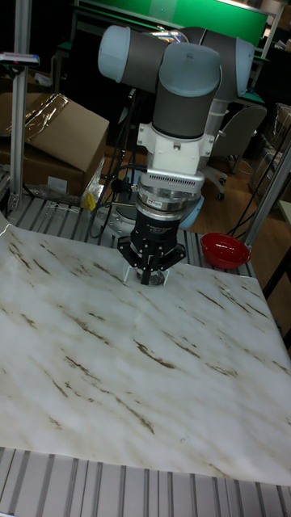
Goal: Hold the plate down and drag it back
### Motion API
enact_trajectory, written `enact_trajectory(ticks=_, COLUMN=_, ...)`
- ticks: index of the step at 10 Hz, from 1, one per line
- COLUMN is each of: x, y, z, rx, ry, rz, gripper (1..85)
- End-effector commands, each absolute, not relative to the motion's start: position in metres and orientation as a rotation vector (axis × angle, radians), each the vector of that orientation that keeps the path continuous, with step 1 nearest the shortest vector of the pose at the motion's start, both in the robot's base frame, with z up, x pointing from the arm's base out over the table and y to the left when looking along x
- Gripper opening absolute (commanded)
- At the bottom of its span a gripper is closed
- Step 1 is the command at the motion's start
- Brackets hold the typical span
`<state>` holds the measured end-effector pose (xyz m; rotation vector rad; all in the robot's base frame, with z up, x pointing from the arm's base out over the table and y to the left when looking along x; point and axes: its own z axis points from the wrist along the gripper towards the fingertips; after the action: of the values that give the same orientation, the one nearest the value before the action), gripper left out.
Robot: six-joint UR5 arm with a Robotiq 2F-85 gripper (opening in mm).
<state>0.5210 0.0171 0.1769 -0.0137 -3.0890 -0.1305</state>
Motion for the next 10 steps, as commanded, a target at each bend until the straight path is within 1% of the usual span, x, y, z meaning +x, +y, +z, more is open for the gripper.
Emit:
enact_trajectory(ticks=1, x=0.521, y=0.028, z=0.173, rx=-0.008, ry=-3.069, rz=-0.190, gripper=1.3)
enact_trajectory(ticks=3, x=0.527, y=0.042, z=0.141, rx=-0.023, ry=-3.048, rz=-0.216, gripper=1.3)
enact_trajectory(ticks=5, x=0.518, y=0.051, z=0.104, rx=-0.044, ry=-3.031, rz=-0.239, gripper=1.3)
enact_trajectory(ticks=7, x=0.506, y=0.054, z=0.075, rx=-0.050, ry=-3.056, rz=-0.234, gripper=1.3)
enact_trajectory(ticks=8, x=0.504, y=0.054, z=0.064, rx=-0.049, ry=-3.067, rz=-0.233, gripper=1.3)
enact_trajectory(ticks=10, x=0.504, y=0.053, z=0.056, rx=-0.028, ry=-3.071, rz=-0.251, gripper=1.3)
